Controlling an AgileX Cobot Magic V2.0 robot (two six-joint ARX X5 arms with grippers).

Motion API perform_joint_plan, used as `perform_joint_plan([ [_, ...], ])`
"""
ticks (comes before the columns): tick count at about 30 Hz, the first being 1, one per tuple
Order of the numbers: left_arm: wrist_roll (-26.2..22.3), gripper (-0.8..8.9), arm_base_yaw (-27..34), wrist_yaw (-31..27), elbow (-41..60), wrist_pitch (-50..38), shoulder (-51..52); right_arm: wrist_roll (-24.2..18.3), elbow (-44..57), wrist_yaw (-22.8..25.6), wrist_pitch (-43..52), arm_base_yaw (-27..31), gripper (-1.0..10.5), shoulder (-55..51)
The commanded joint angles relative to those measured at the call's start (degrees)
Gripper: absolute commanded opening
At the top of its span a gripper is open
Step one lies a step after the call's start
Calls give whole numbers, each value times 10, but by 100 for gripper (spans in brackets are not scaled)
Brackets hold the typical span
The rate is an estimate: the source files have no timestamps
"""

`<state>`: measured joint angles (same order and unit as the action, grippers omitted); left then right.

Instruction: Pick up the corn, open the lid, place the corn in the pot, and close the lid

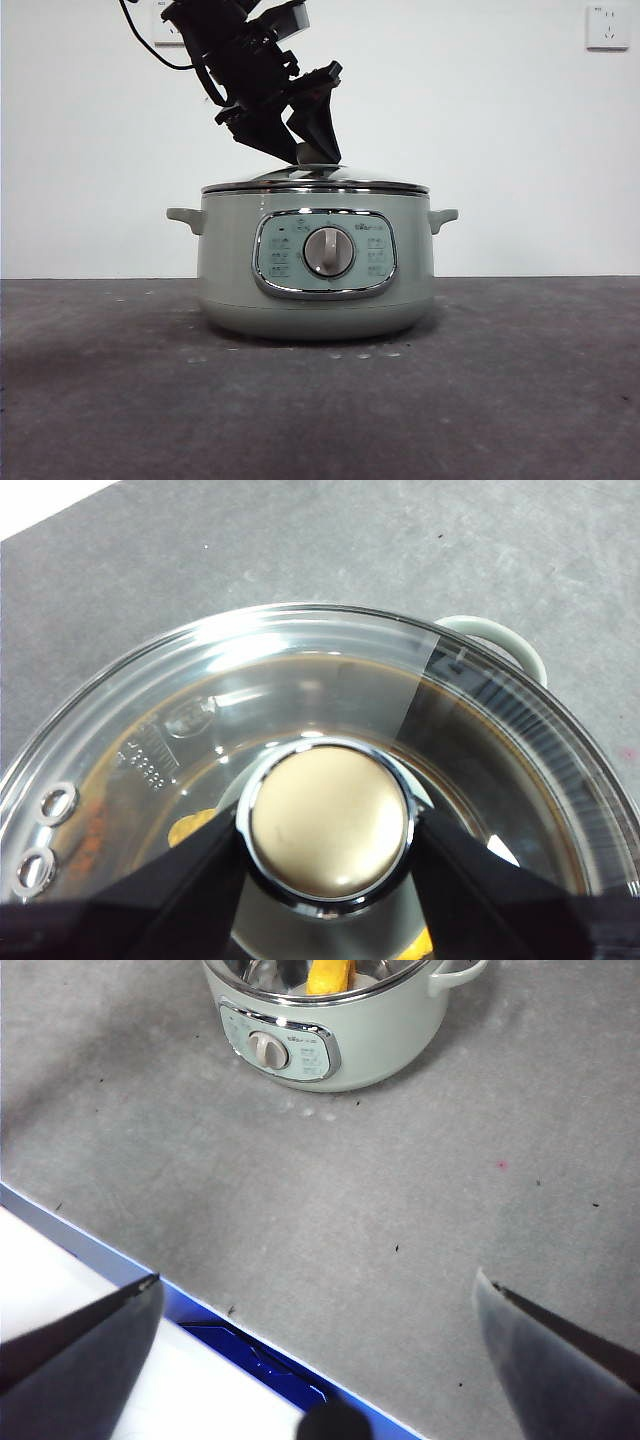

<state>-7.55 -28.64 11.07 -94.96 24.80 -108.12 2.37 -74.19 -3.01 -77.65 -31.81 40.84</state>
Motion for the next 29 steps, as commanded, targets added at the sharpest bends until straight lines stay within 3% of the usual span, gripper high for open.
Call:
perform_joint_plan([
  [1,13,411,-1,5,-2,15,-6,4,5,1,-14,-1,531,-2],
  [19,16,409,2,9,-2,26,49,4,5,11,-14,-1,531,-2],
  [29,24,409,2,9,-2,198,216,4,5,18,-14,-1,531,-1],
])
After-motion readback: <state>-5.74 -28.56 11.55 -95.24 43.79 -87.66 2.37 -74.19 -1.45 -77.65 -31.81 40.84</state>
